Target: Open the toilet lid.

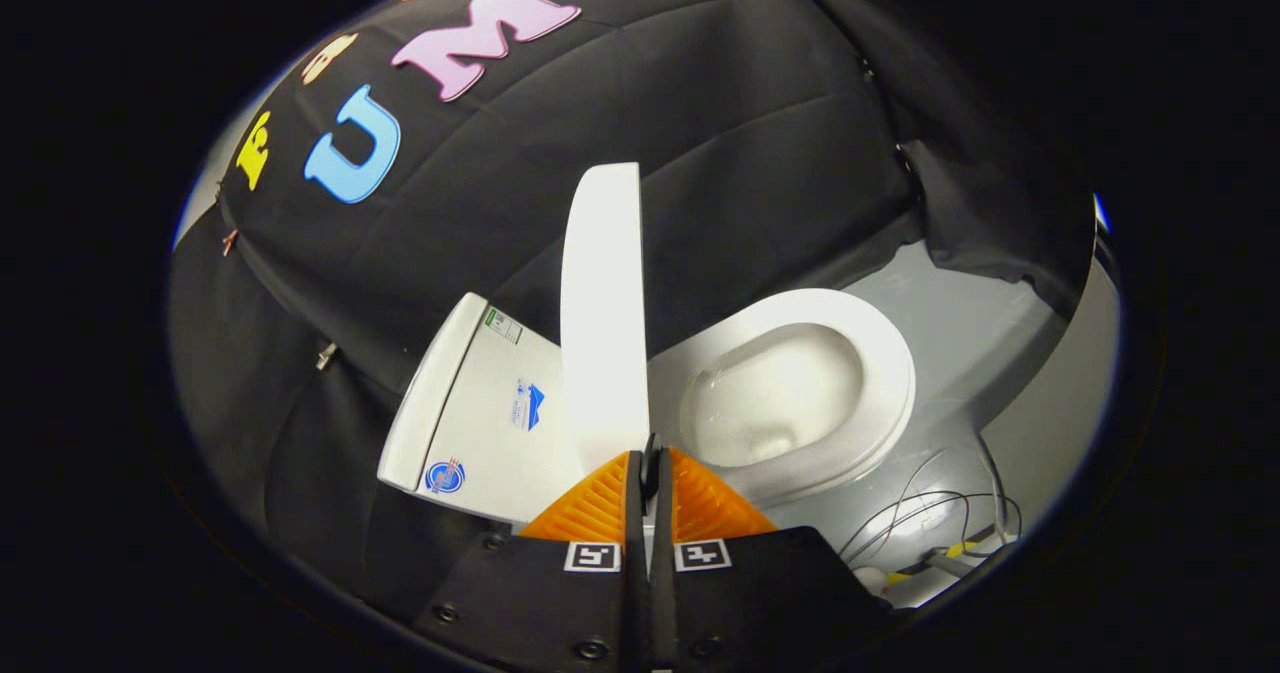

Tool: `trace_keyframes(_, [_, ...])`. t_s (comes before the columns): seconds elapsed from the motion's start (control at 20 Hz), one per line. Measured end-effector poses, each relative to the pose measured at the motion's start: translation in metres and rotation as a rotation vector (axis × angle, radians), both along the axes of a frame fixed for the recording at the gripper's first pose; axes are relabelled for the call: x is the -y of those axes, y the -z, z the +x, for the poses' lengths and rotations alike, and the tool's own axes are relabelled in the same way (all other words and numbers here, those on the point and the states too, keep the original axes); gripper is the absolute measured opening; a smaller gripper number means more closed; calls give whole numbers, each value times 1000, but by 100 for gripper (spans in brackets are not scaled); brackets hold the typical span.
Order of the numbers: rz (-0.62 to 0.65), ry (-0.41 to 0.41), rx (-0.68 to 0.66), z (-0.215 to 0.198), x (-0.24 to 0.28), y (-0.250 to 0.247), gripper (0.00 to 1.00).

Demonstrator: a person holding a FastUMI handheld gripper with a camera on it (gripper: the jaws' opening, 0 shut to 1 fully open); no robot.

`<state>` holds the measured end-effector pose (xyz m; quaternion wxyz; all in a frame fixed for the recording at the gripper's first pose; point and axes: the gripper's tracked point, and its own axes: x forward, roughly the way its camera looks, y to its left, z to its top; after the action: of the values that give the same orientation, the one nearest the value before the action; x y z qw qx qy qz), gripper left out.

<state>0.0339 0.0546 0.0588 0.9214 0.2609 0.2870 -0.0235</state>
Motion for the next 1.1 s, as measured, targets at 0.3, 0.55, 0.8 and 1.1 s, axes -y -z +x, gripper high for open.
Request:
trace_keyframes(0.3, [-101,-12,-11,5,-35,-16,5])
trace_keyframes(0.55, [-173,-19,-42,9,-65,-25,5])
trace_keyframes(0.8, [-203,-12,-76,14,-92,-30,5])
trace_keyframes(1.1, [-299,-24,-103,17,-126,-32,5])
